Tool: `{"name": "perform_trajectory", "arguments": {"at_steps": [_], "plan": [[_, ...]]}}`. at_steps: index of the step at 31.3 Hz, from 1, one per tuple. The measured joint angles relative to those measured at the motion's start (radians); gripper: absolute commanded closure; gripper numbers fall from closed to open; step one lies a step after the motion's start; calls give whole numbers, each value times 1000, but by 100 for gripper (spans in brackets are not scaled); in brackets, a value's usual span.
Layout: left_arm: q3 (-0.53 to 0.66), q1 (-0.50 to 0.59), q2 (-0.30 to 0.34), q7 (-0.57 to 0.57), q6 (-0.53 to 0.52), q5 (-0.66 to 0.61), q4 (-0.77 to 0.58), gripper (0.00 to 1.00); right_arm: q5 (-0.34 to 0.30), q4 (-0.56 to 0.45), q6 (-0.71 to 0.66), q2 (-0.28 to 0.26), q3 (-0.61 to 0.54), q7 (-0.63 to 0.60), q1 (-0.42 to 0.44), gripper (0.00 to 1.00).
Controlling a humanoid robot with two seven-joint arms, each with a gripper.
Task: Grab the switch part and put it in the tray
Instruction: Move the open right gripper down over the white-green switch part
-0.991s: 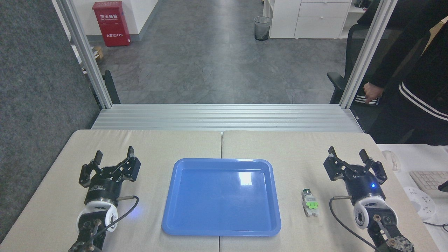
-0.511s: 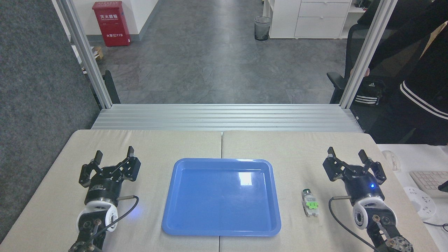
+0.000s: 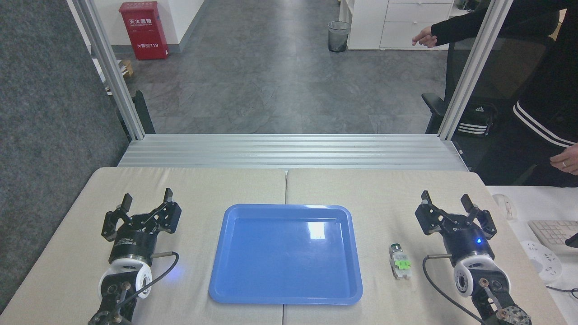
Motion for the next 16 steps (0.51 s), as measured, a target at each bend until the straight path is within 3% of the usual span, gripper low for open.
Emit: {"name": "perform_trajectory", "arguments": {"at_steps": [16], "plan": [[0,0,0,0,1,0,1,0,5,-1,-1,15,12,10,44,3]]}}
